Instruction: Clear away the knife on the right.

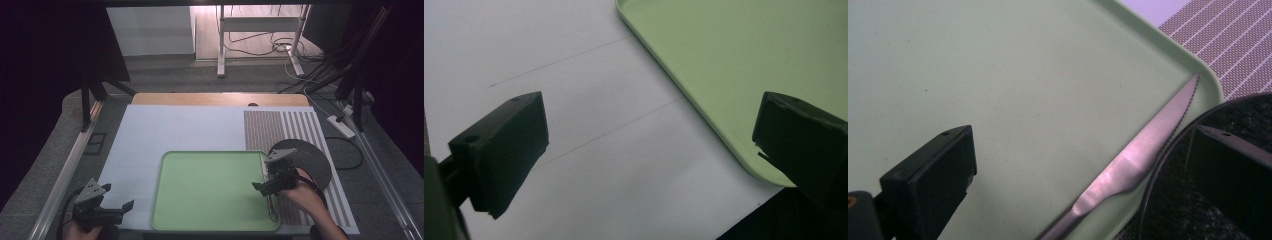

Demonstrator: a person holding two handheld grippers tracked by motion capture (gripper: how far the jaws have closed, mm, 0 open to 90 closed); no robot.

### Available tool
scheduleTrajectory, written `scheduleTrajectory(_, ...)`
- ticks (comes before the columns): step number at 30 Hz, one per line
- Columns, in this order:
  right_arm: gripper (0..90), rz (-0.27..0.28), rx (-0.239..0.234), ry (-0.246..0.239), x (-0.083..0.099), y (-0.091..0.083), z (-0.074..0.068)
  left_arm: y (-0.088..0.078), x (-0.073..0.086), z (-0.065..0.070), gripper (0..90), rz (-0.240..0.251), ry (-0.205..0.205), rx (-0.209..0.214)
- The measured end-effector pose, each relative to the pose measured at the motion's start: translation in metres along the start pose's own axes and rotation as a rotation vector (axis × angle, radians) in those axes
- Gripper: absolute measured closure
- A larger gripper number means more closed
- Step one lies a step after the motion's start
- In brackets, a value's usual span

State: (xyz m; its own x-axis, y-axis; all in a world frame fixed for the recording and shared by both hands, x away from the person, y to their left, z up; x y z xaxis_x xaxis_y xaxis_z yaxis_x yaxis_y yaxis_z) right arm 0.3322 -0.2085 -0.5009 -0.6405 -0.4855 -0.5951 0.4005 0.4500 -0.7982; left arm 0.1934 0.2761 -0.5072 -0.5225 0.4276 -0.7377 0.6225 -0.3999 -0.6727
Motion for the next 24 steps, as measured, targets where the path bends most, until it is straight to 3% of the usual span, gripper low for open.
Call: scheduleTrajectory(24, 0.6, 0.031, 0.017, 0.060, 0.021, -0.020, 0.010, 0.000, 0.000, 0.000, 2.4, -0.003, -0.003, -0.002)
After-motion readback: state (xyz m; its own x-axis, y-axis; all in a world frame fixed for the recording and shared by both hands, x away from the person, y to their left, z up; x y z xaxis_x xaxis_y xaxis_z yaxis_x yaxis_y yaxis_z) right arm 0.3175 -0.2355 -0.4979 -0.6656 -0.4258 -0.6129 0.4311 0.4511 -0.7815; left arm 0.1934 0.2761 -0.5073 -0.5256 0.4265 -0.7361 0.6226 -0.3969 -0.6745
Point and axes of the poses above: each handheld gripper's, and its own axes: y roughly forward along the jaws, x roughly out of its underside, z roughly to its right, the point moved 3 cm from there along y, roughly forward along the jaws, and after that the axes turned 11 degrees about y, right-handed, at the moved point
